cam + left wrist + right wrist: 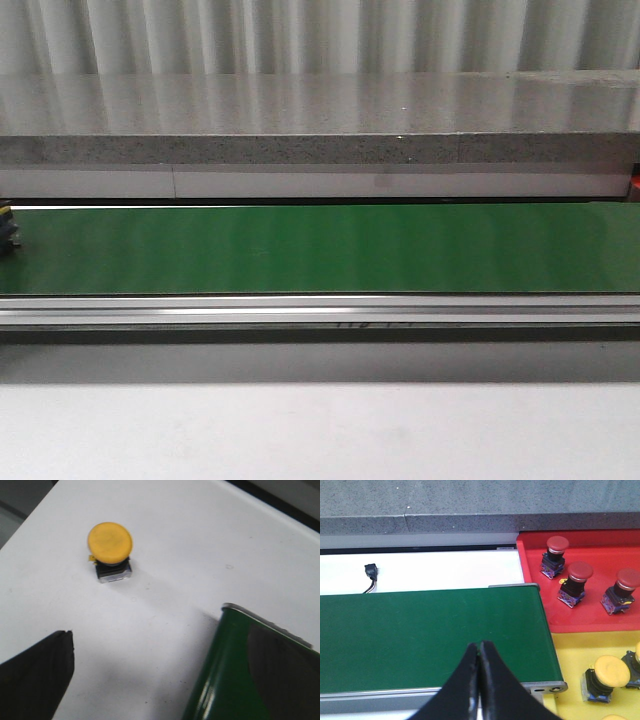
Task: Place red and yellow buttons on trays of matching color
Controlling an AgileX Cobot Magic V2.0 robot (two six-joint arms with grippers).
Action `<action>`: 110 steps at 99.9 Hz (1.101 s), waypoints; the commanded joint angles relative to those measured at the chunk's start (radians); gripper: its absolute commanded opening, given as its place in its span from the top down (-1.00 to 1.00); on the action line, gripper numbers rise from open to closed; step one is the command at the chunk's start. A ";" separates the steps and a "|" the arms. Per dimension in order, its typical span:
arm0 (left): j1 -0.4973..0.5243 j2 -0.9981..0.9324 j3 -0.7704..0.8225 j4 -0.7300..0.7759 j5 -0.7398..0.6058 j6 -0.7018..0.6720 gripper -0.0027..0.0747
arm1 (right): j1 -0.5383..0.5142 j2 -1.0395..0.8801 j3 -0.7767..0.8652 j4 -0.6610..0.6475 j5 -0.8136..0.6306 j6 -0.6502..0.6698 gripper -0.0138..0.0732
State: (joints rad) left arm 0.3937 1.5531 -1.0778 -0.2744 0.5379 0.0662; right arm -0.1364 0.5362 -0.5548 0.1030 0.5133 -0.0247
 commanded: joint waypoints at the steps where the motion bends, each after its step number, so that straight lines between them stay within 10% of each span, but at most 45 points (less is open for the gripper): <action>1: 0.028 0.018 -0.048 -0.031 -0.065 -0.007 -0.80 | 0.001 0.001 -0.027 0.002 -0.070 -0.009 0.84; 79: 0.056 0.443 -0.461 -0.055 0.028 -0.029 -0.78 | 0.001 0.001 -0.027 0.002 -0.070 -0.009 0.84; 110: 0.056 0.466 -0.462 -0.056 0.032 -0.031 -0.18 | 0.001 0.001 -0.027 0.002 -0.070 -0.009 0.84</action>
State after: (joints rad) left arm 0.4459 2.0740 -1.5084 -0.3111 0.6040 0.0470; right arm -0.1364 0.5362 -0.5548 0.1030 0.5133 -0.0247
